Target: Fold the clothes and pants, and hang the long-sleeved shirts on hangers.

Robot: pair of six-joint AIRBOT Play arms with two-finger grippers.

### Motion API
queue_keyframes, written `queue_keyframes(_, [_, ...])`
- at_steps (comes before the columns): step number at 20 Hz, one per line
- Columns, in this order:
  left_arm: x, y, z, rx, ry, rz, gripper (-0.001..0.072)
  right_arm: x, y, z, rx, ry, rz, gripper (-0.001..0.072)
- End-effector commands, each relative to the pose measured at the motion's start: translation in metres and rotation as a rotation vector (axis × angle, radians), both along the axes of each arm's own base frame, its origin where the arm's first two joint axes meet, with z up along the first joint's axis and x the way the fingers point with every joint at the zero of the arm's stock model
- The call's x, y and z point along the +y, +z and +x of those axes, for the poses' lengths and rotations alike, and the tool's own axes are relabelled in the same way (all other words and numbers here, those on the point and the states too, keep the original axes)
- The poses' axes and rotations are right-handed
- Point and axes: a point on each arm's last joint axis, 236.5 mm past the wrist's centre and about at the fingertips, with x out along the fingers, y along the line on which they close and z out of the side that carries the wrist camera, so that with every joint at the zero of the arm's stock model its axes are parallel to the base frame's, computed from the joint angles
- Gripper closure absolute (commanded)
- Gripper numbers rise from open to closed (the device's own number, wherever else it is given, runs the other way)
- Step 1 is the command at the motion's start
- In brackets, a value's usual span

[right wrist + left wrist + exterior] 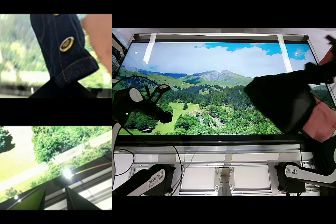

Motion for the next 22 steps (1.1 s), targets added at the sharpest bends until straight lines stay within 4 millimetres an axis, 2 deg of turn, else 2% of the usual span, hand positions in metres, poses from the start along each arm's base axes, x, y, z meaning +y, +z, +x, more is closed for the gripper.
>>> queue_keyframes(1, [0.000,0.000,0.000,-0.002,-0.001,0.001,0.0410,-0.077,0.020,-0.006,-0.091,-0.182,-0.047,0.0689])
queue_keyframes(5, [0.000,0.000,0.000,-0.001,-0.002,0.002,0.0410,-0.138,0.005,-0.031,-0.051,-0.334,-0.032,0.0689])
queue_keyframes(11, [0.000,0.000,0.000,-0.001,-0.001,0.001,0.0410,-0.199,-0.052,-0.079,0.164,-0.547,0.037,0.0688])
queue_keyframes(16, [0.000,0.000,0.000,-0.001,-0.001,0.001,0.0410,-0.259,-0.084,-0.104,0.246,-0.660,-0.110,0.0689])
queue_keyframes(18, [0.000,0.000,0.000,-0.002,-0.002,0.002,0.0410,-0.275,-0.100,-0.111,0.293,-0.683,-0.151,0.0689])
queue_keyframes(21, [0.002,0.000,0.000,-0.001,-0.003,0.009,0.0409,-0.280,-0.135,-0.111,0.369,-0.671,-0.116,0.0680])
queue_keyframes(22, [0.002,0.000,0.000,-0.001,-0.003,0.008,0.0409,-0.279,-0.146,-0.111,0.393,-0.665,-0.100,0.0581])
